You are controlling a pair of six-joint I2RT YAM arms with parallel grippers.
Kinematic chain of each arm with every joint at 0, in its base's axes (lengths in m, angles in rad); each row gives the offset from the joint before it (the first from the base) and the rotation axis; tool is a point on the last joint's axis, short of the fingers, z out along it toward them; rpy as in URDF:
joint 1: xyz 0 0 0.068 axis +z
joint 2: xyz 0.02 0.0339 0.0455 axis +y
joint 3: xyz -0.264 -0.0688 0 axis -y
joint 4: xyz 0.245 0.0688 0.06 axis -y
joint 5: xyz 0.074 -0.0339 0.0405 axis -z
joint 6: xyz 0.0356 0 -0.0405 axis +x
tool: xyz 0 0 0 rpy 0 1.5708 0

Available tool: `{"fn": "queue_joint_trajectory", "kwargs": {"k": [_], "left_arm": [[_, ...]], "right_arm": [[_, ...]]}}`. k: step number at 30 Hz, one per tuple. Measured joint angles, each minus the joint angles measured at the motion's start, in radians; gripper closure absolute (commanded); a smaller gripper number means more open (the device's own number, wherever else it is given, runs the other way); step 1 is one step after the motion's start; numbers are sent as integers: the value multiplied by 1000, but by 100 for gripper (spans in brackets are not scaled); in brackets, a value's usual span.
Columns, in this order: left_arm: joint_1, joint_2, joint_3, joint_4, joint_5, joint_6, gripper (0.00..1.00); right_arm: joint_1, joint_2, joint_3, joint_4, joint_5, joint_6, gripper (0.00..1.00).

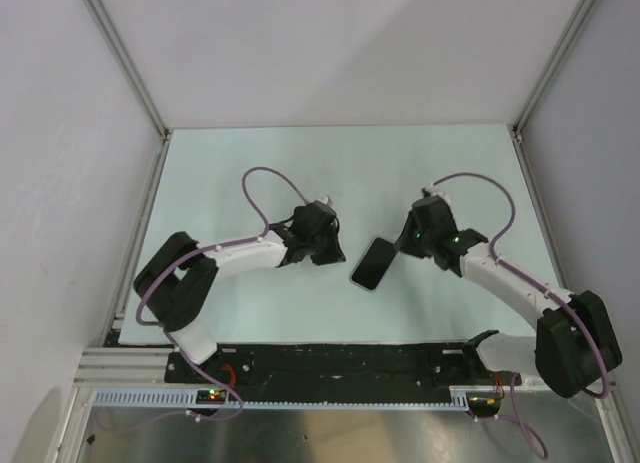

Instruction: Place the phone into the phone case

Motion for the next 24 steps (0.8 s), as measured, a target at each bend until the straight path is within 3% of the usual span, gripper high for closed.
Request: {"fn": "queue_joint_trajectory", "kwargs": {"k": [5, 8, 15, 24], "left_arm": [[-13, -102, -68, -18, -53, -2, 95], [-47, -114, -109, -28, -62, -11, 96], [-136, -108, -144, -45, -56, -34, 96], [-151, -14, -101, -20, -15, -39, 96]], "right_arm": [[-201, 126, 94, 82, -61, -82, 77], [-248, 266, 150, 121, -104, -114, 78], [-267, 458, 225, 143, -168, -155, 81], [-229, 501, 231, 136, -181, -179, 83]]}}
